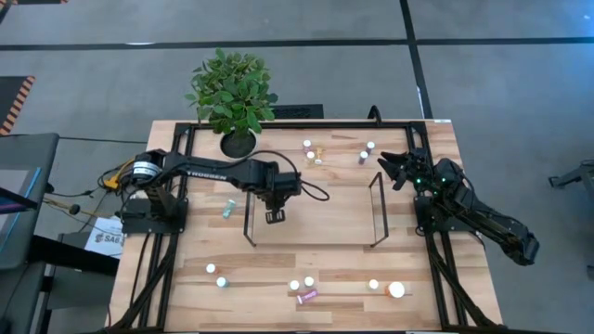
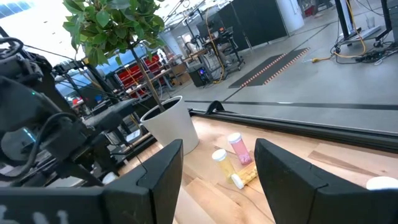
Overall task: Pick and place medicine bottles onto shelf by color
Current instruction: Put the yellow pill bottle on the shelf
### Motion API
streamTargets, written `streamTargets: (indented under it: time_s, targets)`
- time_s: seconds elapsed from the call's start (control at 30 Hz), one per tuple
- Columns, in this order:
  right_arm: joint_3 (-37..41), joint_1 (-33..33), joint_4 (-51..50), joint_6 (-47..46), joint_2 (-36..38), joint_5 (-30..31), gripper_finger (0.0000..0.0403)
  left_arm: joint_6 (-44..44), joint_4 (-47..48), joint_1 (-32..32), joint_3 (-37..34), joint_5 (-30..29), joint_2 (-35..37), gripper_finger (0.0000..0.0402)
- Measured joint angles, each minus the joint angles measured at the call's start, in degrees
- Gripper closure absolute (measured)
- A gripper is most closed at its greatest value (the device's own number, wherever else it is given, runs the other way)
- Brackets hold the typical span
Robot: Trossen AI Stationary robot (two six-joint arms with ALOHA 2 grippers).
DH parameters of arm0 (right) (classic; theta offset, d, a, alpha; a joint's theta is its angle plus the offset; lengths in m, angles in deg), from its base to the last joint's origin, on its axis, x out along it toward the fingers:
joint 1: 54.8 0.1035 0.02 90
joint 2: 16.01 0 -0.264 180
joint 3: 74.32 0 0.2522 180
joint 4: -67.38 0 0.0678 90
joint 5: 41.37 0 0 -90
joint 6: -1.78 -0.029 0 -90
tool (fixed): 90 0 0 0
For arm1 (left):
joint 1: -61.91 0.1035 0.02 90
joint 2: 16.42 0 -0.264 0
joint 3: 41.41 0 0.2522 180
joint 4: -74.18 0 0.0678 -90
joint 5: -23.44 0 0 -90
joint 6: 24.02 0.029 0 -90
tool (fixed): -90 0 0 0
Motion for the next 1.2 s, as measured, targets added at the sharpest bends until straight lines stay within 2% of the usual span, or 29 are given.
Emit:
streamTargets:
  time_s: [0.37, 1.2]
  targets:
    - [0.0, 0.0, 0.0, 0.0, 0.0, 0.0, 0.0179, 5.1, -2.4, 3.0, 0.0, 1.5, 0.0, 0.03]
    - [0.0, 0.0, 0.0, 0.0, 0.0, 0.0, 0.0179, 5.9, -6.9, 3.7, -2.6, 4.5, 0.4, 0.03]
